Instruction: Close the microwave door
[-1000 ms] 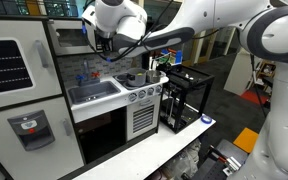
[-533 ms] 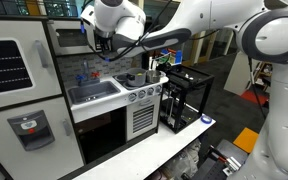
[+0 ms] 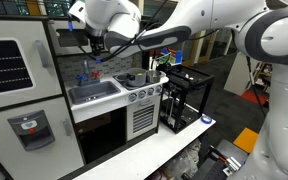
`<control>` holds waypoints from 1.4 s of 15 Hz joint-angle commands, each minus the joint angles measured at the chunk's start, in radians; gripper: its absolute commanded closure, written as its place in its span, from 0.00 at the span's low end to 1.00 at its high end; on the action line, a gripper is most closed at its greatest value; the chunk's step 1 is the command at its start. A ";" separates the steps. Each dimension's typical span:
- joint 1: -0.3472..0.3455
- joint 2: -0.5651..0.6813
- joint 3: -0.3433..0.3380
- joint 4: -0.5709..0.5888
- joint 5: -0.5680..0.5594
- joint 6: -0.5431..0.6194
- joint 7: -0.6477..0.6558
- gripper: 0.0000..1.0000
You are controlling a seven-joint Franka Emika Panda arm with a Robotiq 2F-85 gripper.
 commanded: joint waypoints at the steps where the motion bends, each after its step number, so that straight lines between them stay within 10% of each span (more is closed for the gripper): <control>1: 0.032 -0.002 0.039 0.026 0.077 -0.035 -0.048 0.00; 10: 0.068 -0.142 0.106 -0.072 0.409 -0.170 0.078 0.00; 21: 0.086 -0.553 0.134 -0.547 0.693 -0.206 0.506 0.00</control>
